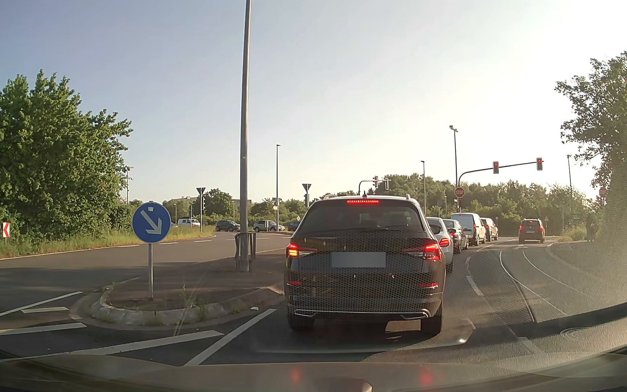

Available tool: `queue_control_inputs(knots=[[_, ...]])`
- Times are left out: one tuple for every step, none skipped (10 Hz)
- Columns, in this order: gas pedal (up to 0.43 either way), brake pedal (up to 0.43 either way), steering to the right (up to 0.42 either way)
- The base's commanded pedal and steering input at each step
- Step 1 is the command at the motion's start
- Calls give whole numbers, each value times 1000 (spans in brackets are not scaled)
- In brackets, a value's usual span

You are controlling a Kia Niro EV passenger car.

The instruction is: Follow the waypoints while adhering to traffic rules and regulations

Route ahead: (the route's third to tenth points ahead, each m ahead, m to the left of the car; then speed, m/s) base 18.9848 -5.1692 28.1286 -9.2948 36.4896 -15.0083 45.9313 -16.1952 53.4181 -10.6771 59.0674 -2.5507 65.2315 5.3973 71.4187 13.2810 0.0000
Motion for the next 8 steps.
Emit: queue_control_inputs(knots=[[0, 421, 52], [0, 421, 52], [0, 421, 52], [0, 421, 52], [0, 421, 52], [0, 421, 52], [0, 415, 52], [0, 421, 52]])
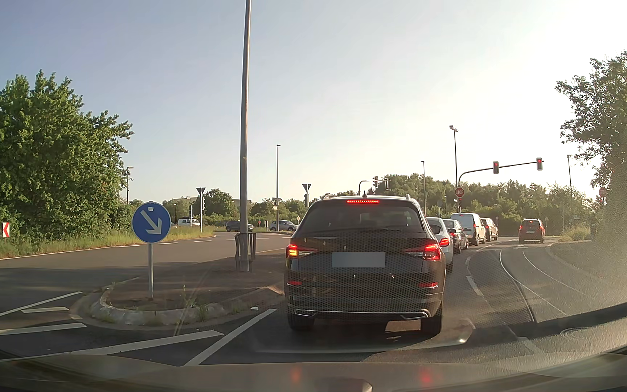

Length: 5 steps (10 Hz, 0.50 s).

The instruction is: Follow the waypoints while adhering to traffic rules and regulations

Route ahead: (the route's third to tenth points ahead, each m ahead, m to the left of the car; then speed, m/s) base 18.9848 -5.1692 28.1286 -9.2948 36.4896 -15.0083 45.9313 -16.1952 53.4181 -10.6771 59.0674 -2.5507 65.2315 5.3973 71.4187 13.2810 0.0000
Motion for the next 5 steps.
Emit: queue_control_inputs(knots=[[0, 421, 52], [0, 421, 52], [0, 415, 52], [0, 421, 52], [0, 421, 52]])
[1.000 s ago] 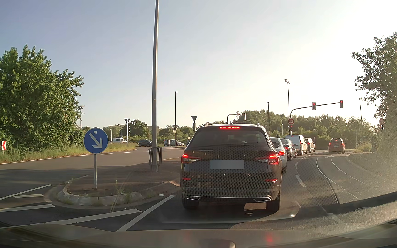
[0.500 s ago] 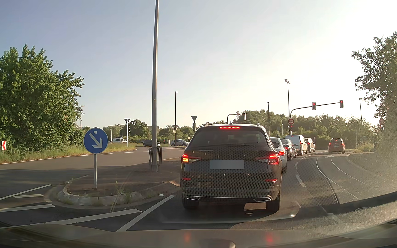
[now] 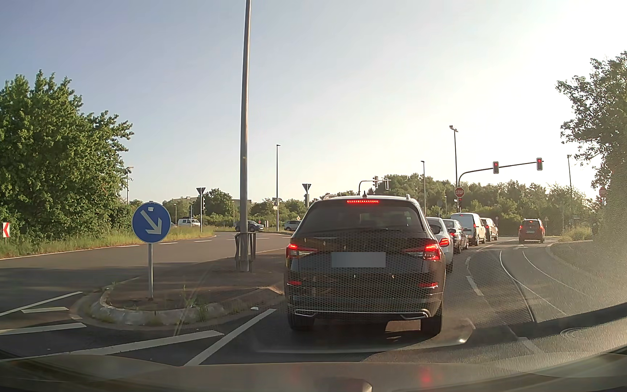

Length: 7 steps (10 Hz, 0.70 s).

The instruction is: Follow the waypoints while adhering to traffic rules and regulations

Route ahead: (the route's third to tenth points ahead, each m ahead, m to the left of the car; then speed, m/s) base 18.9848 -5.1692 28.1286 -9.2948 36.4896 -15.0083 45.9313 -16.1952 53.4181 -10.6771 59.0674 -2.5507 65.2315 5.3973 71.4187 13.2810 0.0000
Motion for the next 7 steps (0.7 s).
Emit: queue_control_inputs(knots=[[0, 421, 52], [0, 427, 52], [0, 421, 52], [0, 421, 52], [0, 421, 52], [0, 415, 52], [0, 421, 52]])
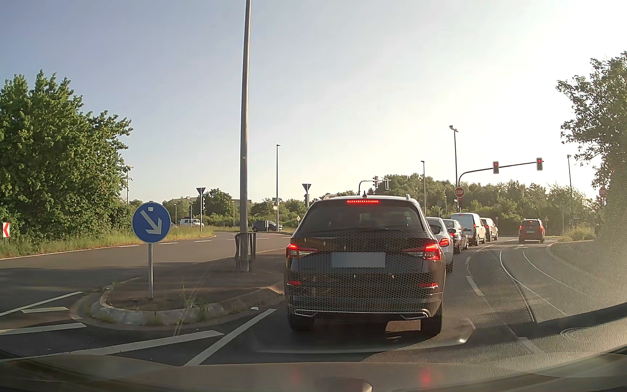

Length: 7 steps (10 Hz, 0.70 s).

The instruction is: Follow the waypoints while adhering to traffic rules and regulations

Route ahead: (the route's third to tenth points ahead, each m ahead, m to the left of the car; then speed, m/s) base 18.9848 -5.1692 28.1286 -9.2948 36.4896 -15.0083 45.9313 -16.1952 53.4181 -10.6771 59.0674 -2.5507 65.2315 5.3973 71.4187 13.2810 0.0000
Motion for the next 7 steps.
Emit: queue_control_inputs(knots=[[0, 421, 52], [0, 421, 52], [0, 421, 52], [0, 421, 52], [0, 421, 52], [0, 421, 52], [0, 421, 52]])
